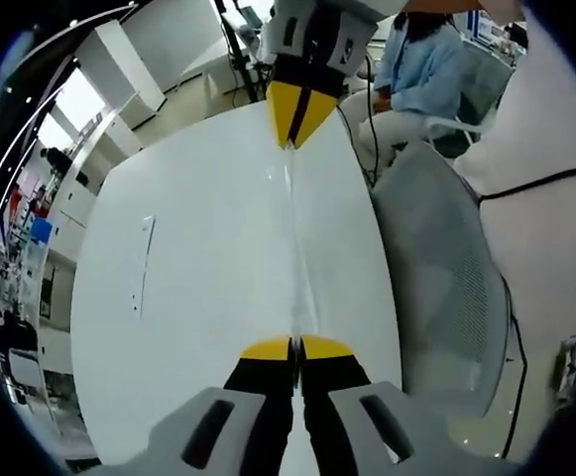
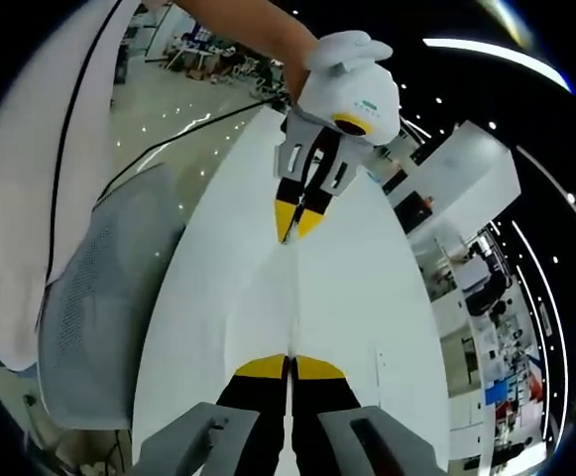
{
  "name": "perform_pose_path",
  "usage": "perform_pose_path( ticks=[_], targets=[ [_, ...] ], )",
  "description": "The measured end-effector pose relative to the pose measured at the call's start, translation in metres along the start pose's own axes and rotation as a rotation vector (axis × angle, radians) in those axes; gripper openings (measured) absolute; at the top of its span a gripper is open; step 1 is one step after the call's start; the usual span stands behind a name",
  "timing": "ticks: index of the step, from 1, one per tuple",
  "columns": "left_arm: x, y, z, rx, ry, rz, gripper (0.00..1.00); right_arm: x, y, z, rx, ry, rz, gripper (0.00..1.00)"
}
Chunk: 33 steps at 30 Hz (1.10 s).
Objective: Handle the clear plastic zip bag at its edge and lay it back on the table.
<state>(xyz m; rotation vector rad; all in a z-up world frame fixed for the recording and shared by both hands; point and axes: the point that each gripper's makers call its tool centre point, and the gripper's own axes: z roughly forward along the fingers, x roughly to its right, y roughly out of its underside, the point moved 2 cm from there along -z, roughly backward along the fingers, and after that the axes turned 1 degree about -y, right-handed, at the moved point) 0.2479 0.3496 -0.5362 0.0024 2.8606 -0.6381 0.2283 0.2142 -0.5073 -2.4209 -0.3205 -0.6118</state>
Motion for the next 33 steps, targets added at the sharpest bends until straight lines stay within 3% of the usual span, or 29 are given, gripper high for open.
perform_pose_path(
  ticks=[22,33],
  targets=[
    [0.000,0.003,0.002,-0.023,0.000,-0.030,0.00,0.000,0.004,0.005,-0.003,-0.003,0.027,0.00],
    [-0.001,0.002,0.001,-0.030,-0.013,-0.022,0.00,-0.001,-0.003,0.010,-0.003,-0.014,0.046,0.08]
  ],
)
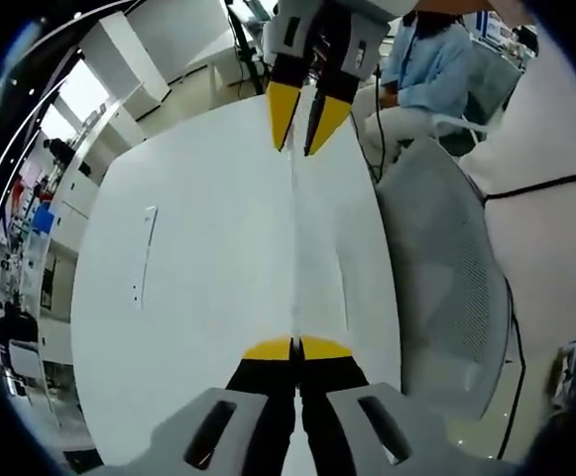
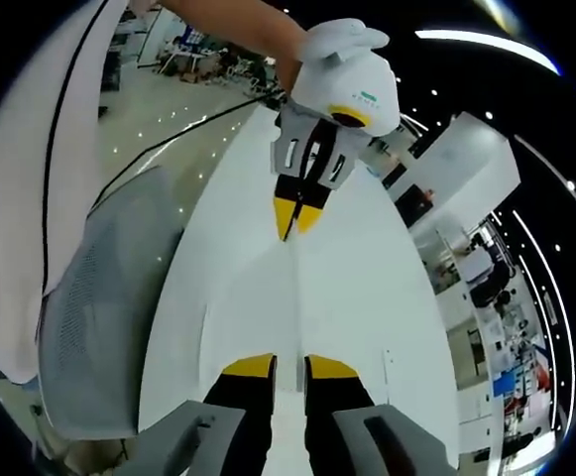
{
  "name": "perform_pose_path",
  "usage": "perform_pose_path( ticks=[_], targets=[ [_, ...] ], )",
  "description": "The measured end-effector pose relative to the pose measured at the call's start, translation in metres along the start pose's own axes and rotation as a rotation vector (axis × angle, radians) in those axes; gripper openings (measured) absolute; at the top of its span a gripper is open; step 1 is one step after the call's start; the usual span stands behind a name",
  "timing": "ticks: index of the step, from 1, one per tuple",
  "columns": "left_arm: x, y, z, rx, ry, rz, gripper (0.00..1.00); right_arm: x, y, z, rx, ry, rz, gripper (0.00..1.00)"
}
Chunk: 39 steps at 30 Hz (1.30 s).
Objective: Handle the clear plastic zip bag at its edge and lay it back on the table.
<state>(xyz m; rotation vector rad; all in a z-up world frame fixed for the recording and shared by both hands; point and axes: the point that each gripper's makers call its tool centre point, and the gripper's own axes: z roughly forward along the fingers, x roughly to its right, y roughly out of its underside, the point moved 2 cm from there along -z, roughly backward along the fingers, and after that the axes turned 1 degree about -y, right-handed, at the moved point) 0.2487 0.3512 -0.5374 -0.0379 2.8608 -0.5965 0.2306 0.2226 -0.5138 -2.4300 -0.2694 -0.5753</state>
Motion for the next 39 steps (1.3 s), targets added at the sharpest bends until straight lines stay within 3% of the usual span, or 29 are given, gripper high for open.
perform_pose_path(
  ticks=[11,25,39],
  targets=[
    [-0.001,-0.003,0.000,-0.002,-0.001,0.014,0.00,0.012,-0.028,0.009,0.041,0.014,0.019,0.14],
    [-0.002,-0.005,-0.002,0.000,-0.004,0.009,0.00,0.020,-0.057,0.032,0.105,-0.008,0.048,0.13],
    [-0.003,-0.006,-0.002,0.002,-0.003,0.003,0.00,0.018,-0.074,0.050,0.136,-0.036,0.077,0.09]
  ],
)
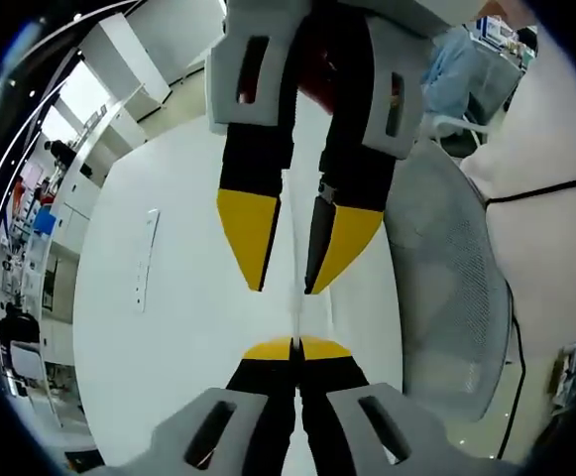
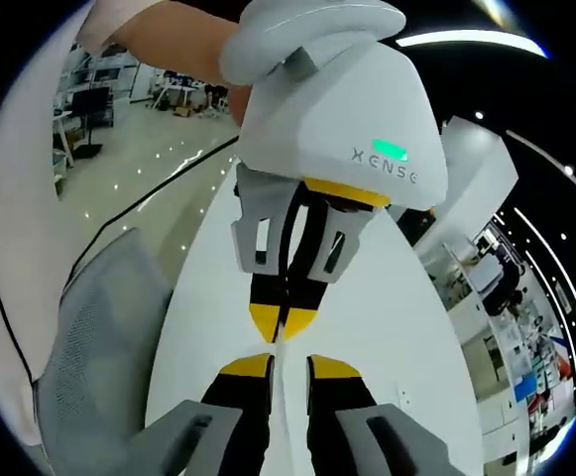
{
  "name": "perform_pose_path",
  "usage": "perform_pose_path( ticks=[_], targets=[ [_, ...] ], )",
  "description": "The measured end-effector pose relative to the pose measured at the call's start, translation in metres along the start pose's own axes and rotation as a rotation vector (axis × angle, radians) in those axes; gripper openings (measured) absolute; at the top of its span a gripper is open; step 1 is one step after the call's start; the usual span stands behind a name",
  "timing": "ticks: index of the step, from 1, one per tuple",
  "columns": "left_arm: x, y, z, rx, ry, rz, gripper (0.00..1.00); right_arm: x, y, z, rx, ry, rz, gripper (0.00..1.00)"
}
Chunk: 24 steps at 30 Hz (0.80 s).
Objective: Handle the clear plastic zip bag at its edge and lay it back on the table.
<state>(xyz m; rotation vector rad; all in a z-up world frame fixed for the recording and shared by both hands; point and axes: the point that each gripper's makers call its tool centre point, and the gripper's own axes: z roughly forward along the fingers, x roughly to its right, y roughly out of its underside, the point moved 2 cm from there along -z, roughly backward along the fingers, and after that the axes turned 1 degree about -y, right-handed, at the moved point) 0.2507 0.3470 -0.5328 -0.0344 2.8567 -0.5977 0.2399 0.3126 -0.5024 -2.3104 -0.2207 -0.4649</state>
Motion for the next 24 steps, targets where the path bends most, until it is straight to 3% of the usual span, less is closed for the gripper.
perform_pose_path(
  ticks=[24],
  targets=[
    [0.001,-0.001,0.003,-0.002,0.005,-0.006,0.00,-0.007,-0.010,0.016,-0.016,-0.036,-0.020,0.00]
  ],
)
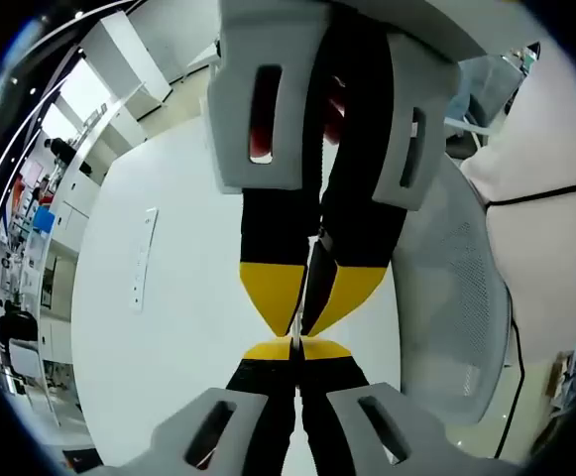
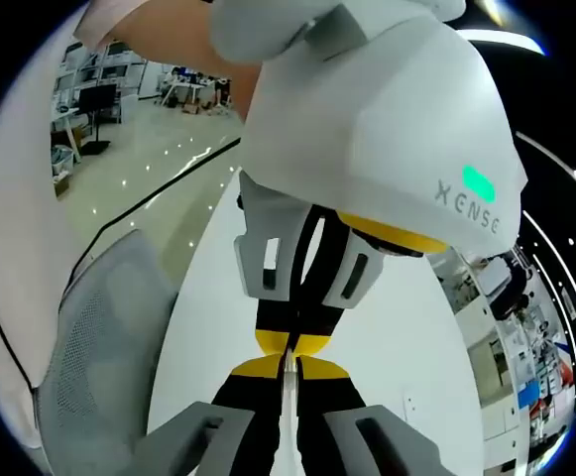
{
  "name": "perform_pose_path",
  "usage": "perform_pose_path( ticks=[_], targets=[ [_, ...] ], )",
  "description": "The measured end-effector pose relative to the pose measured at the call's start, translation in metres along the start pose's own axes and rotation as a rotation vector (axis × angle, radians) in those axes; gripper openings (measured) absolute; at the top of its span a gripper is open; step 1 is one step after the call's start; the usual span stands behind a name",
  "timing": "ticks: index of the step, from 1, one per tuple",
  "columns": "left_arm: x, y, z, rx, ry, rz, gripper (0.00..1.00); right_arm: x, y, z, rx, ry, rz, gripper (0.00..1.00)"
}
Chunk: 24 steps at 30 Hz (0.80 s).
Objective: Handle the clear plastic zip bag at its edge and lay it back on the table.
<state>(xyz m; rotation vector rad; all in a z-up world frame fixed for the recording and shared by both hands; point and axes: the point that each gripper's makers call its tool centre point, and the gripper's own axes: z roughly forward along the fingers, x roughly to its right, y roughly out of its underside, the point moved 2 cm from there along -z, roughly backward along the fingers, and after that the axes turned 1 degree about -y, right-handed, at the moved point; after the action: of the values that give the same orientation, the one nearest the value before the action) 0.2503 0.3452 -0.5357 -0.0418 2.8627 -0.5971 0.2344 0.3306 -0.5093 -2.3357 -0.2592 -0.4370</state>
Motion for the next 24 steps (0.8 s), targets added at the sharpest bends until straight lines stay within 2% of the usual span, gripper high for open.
perform_pose_path(
  ticks=[9,15,24],
  targets=[
    [0.0004,0.0012,0.0003,0.000,0.000,-0.001,0.00,-0.0016,0.0000,0.0002,-0.008,-0.001,-0.015,0.00],
    [0.0019,0.0003,0.0003,0.001,0.001,-0.002,0.00,-0.0059,-0.0010,-0.0003,-0.037,0.001,-0.086,0.00],
    [0.0017,-0.0011,-0.0002,0.005,-0.006,0.000,0.00,-0.0046,0.0015,-0.0020,-0.060,0.004,-0.107,0.00]
  ],
)
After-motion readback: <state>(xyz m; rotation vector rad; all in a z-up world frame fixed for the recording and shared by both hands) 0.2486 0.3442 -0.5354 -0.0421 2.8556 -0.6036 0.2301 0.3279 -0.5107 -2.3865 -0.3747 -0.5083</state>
